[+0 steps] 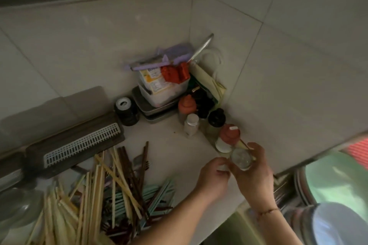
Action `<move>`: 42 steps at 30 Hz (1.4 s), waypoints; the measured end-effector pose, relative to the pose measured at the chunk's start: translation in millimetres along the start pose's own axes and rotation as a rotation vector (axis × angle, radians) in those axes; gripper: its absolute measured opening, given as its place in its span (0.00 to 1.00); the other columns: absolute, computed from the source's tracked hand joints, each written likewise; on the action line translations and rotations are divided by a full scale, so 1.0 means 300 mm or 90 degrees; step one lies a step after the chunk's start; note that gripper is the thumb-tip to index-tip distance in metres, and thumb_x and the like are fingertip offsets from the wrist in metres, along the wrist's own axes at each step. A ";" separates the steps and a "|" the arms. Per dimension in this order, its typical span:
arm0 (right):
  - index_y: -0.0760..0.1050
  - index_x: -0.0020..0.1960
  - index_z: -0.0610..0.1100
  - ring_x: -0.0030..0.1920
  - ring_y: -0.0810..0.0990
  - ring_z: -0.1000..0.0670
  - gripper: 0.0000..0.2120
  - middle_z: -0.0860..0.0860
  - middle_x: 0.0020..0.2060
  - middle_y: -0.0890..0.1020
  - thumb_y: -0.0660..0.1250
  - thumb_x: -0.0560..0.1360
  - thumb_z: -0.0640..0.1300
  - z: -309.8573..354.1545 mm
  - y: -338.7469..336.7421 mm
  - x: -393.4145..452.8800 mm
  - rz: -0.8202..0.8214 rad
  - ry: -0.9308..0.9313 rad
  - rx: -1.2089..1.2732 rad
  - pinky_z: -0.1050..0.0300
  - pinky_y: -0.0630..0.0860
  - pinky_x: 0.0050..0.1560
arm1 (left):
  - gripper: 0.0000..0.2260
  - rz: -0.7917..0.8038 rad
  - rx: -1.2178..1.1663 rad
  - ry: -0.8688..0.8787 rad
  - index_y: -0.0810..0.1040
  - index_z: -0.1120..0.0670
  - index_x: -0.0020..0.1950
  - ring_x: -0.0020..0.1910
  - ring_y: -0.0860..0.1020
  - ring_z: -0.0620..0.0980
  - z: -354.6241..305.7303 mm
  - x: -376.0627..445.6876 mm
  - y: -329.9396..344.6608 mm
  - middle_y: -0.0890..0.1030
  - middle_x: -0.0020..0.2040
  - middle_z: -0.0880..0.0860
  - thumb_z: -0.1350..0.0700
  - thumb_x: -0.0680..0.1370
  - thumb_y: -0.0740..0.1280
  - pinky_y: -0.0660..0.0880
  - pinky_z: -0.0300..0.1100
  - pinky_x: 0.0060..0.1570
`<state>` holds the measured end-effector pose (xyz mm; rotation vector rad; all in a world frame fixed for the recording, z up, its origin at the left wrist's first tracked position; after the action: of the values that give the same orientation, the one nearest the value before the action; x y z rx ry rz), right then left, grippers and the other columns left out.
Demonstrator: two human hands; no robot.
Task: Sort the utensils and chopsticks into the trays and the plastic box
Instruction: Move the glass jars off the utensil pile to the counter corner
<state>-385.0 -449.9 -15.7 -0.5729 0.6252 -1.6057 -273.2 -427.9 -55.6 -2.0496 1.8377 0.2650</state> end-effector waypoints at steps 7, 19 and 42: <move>0.62 0.61 0.60 0.51 0.78 0.43 0.32 0.49 0.56 0.78 0.76 0.66 0.46 -0.070 0.035 0.041 -0.019 0.074 0.043 0.55 0.71 0.42 | 0.18 0.012 -0.067 -0.055 0.78 0.39 0.44 0.53 0.78 0.40 -0.003 0.021 0.059 0.81 0.49 0.40 0.64 0.74 0.61 0.74 0.41 0.57; 0.71 0.60 0.45 0.51 0.77 0.41 0.26 0.44 0.54 0.78 0.76 0.65 0.39 -0.097 0.075 0.106 -0.055 0.047 0.079 0.59 0.66 0.46 | 0.17 0.029 -0.156 -0.022 0.81 0.56 0.55 0.52 0.80 0.44 -0.043 0.049 0.104 0.84 0.53 0.52 0.69 0.75 0.59 0.73 0.35 0.49; 0.77 0.54 0.50 0.42 0.76 0.56 0.10 0.56 0.43 0.78 0.69 0.72 0.46 0.544 0.486 -0.311 0.300 -0.412 0.064 0.61 0.74 0.42 | 0.08 -0.445 -0.190 0.001 0.82 0.54 0.50 0.46 0.82 0.52 0.109 -0.374 -0.753 0.84 0.46 0.54 0.63 0.77 0.65 0.77 0.46 0.50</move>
<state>-157.5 -383.0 2.2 -0.7567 0.1678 -0.9254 -61.6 -294.7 -8.9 -2.7391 1.0178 0.3506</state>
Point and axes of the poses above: each hand's wrist, its own x-axis towards the middle knuckle, its own y-axis out of the palm, z = x × y, the point moved 1 cm from there along x, towards the middle knuckle
